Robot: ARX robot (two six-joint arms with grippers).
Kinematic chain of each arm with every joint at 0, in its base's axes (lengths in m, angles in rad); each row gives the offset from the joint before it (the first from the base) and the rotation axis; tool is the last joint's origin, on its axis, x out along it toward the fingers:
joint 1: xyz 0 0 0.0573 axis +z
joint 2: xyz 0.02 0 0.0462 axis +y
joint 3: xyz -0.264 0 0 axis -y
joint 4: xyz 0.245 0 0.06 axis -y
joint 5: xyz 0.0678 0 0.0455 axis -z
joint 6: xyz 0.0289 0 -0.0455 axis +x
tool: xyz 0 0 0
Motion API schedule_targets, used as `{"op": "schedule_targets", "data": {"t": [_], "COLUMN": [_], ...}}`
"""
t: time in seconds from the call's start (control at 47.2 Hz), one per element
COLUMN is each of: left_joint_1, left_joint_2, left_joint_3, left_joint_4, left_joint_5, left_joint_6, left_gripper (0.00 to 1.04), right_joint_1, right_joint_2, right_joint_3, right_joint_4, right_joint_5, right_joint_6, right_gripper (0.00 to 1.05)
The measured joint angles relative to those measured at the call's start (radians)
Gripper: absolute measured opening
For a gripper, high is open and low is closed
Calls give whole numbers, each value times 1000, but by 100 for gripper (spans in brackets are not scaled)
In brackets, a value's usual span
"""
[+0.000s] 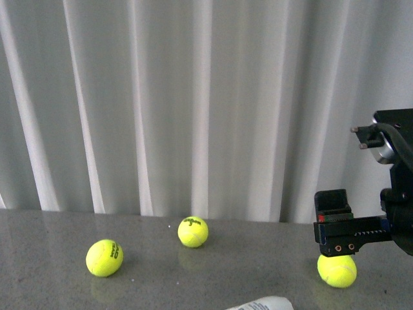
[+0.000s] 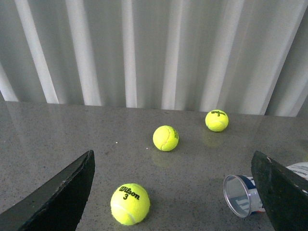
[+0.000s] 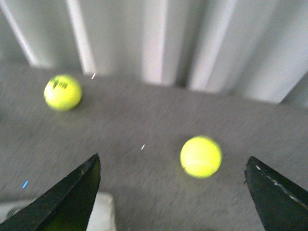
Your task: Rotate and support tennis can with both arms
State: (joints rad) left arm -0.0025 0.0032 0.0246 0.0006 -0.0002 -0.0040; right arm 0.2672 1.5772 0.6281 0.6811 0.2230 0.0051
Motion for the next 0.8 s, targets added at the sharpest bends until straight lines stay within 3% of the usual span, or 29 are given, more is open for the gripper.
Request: {"op": "schedule_targets", "data": {"t": [0.127,0.466,0.572,0.805], "left_joint_1": [0,0,0,0], "left_joint_2": [0,0,0,0], "left_joint_3": [0,0,0,0], "left_joint_4": [0,0,0,0], "left_joint_5": [-3,-1,0,-1], "left_joint_6": [0,0,0,0], "left_gripper": [98,98,98,98], "right_joint_1": [-41,-130,-149,-188], "right_joint_2": [-66,-299,-324,-502], "right_joint_3": [-189,-415,-470,-548], "right_joint_4": [358,369,405,298], "right_joint_5": [-11,-97,-109,-150], "right_joint_6": [-2,-3,-6,-5], "right_gripper": [60,3,3,3]}}
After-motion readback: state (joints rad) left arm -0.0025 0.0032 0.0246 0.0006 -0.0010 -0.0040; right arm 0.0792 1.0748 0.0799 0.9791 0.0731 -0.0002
